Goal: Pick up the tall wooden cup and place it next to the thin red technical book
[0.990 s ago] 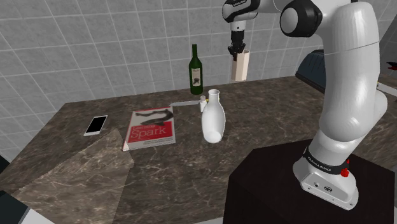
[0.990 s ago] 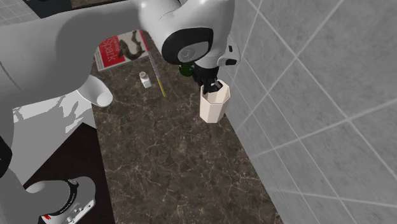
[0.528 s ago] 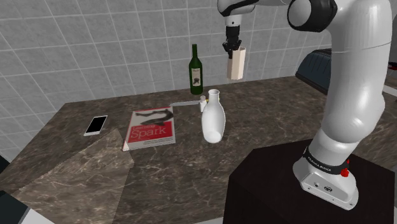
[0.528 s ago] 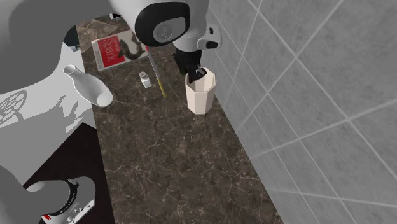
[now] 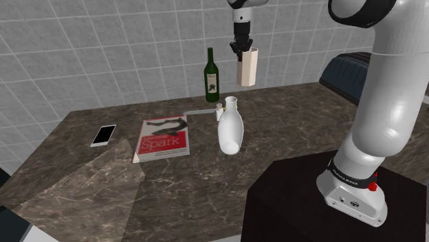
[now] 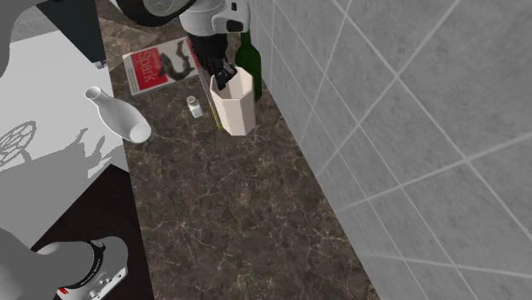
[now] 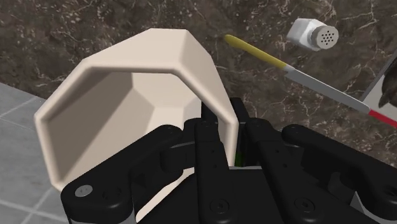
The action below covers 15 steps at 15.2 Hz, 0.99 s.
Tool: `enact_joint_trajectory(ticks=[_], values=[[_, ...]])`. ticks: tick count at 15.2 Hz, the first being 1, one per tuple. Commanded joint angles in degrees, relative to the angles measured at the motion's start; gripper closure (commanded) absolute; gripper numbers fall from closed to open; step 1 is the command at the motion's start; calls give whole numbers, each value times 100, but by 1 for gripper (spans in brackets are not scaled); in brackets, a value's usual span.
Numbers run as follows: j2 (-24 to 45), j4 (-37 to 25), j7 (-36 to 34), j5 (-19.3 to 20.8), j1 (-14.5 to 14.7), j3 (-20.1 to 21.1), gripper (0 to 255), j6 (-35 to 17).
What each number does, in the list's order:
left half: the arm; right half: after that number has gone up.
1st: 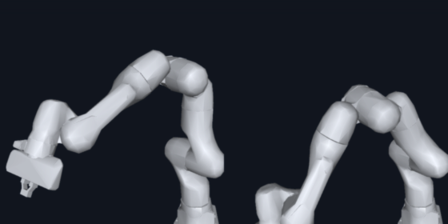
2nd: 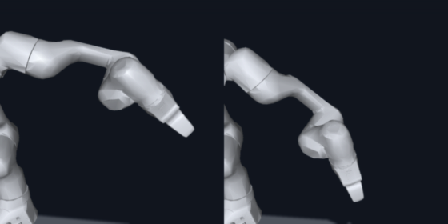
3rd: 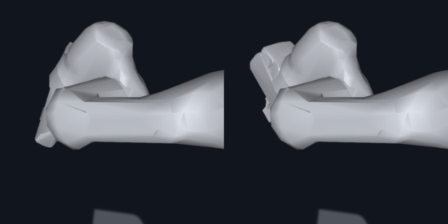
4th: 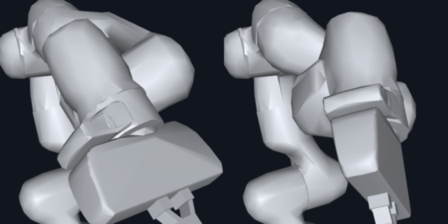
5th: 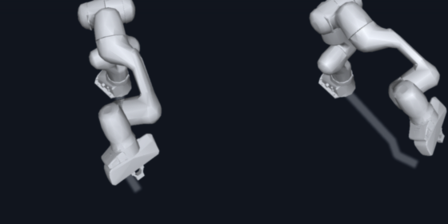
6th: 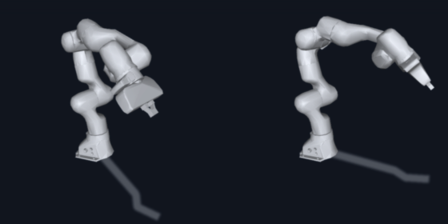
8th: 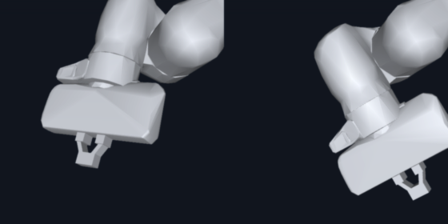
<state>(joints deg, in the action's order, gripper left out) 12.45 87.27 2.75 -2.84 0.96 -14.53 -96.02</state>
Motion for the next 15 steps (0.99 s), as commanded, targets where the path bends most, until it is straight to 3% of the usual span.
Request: enact_joint_trajectory(ticks=[1,8,15], values=[[-114,9,-248,34,153,86,255,98],[-385,-131,-1110,99,664,427,255,489],[-349,-674,-1967,100,1148,785,255,980]])
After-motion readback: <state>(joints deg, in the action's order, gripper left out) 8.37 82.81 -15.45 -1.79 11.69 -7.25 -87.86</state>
